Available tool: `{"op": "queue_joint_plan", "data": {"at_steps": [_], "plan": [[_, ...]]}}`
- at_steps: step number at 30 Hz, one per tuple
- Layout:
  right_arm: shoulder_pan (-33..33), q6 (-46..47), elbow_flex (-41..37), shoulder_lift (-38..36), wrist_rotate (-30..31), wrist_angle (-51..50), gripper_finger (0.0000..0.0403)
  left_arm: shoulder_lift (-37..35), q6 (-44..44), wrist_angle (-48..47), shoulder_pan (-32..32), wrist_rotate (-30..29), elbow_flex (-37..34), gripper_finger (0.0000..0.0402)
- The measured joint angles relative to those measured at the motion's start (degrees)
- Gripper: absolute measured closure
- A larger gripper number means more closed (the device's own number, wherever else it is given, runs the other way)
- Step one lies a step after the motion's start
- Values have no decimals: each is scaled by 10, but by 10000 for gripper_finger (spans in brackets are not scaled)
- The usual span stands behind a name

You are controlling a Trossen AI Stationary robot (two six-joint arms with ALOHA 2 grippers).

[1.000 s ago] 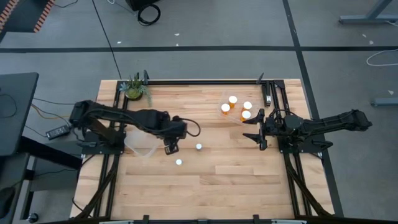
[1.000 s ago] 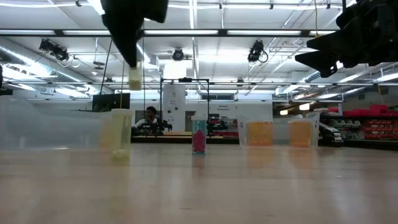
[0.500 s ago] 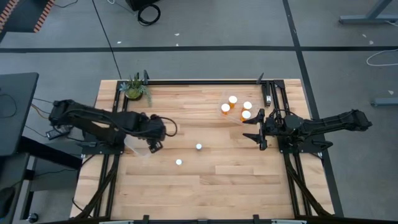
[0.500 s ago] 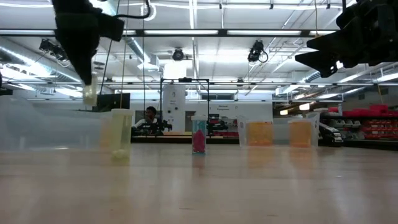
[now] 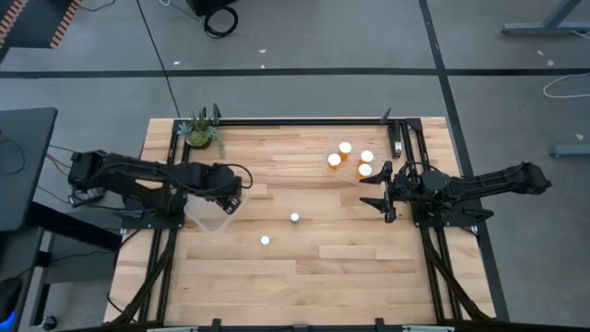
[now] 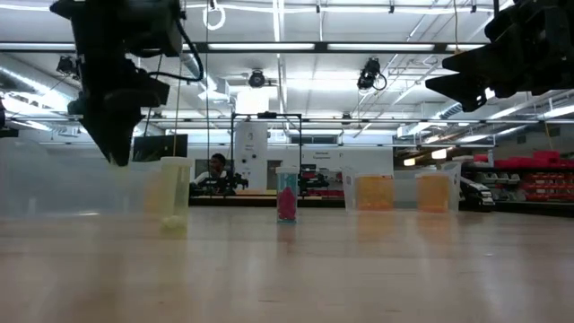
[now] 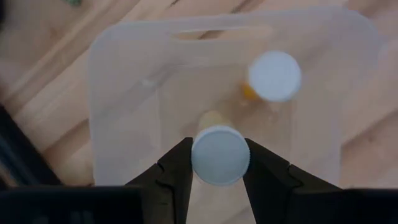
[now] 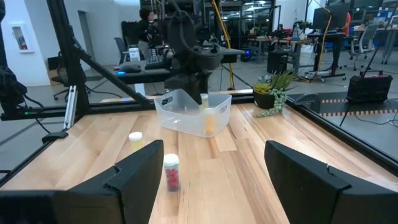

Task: Pick and place medicine bottles into bin by pill shape (circle, oval)
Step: Put the small yellow pill bottle into the left transparent bin

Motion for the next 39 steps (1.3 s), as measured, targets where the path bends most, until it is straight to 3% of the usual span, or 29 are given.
{"op": "queue_joint_plan", "data": {"at_steps": [11,28,39], "plan": [[0,0,0,0,0,0,116,0,-12,31,73,0,-15,267],[0,0,0,0,0,0,116,53,9,48,84,13,-15,256],[0,0,0,0,0,0,116,52,35,36,84,15,-5,194]]}}
